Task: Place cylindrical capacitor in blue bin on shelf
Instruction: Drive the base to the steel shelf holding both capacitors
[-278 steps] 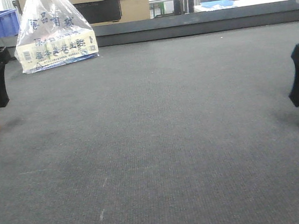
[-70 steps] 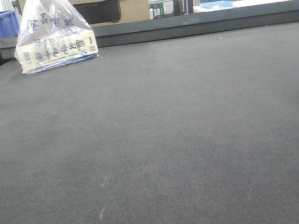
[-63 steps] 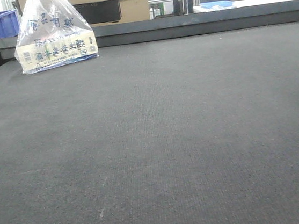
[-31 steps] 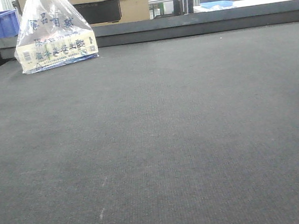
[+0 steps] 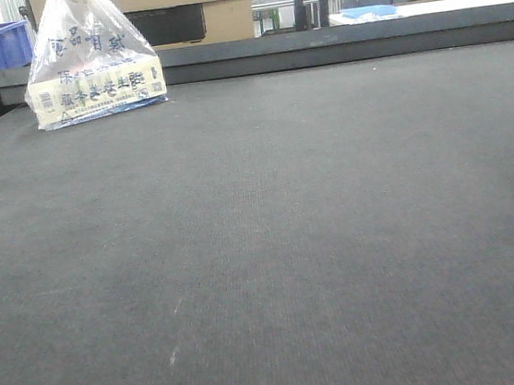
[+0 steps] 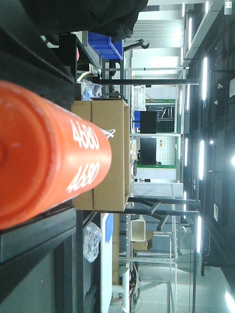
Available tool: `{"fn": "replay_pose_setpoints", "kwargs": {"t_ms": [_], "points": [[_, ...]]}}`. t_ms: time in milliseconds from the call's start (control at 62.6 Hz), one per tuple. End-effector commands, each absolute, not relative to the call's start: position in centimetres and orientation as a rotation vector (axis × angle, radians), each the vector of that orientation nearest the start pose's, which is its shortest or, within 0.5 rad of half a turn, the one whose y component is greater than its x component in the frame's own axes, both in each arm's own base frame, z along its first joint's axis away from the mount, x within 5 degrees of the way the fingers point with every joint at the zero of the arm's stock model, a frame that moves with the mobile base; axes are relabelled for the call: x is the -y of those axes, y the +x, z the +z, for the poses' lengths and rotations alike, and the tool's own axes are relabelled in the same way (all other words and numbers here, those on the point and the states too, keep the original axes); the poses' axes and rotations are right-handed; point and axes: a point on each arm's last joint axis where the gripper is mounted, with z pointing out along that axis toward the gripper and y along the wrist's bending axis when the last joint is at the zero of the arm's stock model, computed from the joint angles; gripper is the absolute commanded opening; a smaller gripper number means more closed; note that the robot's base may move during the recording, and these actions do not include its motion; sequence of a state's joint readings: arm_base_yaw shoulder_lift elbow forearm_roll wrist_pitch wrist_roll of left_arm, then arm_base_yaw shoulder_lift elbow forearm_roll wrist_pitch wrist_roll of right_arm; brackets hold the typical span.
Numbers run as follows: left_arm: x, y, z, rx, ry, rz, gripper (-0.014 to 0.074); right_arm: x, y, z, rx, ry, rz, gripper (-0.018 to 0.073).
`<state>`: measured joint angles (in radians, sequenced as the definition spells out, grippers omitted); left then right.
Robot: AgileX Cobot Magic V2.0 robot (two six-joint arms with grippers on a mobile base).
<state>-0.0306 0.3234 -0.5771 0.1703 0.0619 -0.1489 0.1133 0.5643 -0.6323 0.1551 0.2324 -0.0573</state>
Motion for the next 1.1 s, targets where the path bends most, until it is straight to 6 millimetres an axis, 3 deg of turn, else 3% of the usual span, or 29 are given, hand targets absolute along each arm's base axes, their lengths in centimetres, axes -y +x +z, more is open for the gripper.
{"fn": "replay_pose_setpoints", "kwargs": {"t_ms": [0, 1086], "points": [[0.15, 5.85, 38.22, -1.256, 0.032, -0.006, -0.0111, -1.55, 11.44, 36.42, -1.608, -0.043, 0.177, -0.0168], [0.15, 5.85, 38.22, -1.256, 0.032, -0.006, -0.0111, -1.55, 11.44, 36.42, -1.608, -0.043, 0.177, -0.0168]]}}
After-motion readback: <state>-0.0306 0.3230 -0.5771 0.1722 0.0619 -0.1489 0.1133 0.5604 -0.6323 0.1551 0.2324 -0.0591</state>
